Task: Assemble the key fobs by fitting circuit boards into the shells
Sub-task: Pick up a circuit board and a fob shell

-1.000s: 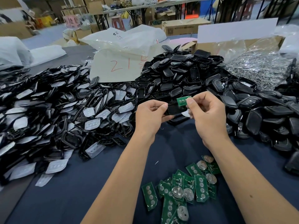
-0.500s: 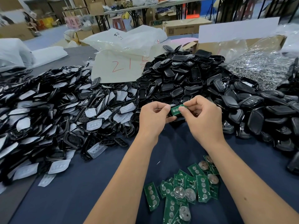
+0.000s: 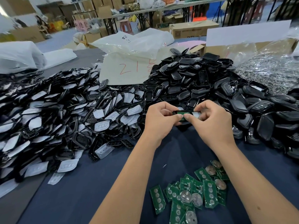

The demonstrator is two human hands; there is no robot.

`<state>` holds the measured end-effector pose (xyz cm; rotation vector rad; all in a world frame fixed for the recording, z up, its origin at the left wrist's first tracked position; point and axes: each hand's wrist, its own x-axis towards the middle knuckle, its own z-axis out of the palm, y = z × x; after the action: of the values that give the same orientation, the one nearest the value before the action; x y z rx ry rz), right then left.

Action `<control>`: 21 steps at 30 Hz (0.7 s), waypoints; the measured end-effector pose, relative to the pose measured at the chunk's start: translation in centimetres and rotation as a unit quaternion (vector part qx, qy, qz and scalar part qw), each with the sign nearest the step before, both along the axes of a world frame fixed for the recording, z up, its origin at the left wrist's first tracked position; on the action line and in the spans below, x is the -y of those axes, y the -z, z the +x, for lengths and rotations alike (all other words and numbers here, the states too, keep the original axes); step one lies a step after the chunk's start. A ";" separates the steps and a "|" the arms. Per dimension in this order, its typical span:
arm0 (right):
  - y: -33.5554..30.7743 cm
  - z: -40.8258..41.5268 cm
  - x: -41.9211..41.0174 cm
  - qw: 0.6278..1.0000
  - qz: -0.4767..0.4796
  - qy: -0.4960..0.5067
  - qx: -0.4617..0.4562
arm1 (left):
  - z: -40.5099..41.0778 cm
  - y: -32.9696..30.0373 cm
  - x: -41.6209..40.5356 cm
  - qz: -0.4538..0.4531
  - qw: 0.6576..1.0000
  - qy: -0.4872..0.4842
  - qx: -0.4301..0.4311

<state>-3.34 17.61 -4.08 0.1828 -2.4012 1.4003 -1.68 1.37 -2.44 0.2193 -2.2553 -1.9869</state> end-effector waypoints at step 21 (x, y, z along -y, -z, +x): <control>-1.5 1.5 1.0 0.975 0.167 -0.066 0.130 | 0.0 -0.8 2.3 -0.294 0.953 0.035 -0.063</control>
<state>-1.84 16.58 -2.62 0.2607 -2.8831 1.1186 -1.66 -0.93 -1.60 -0.0514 -2.6616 -1.2188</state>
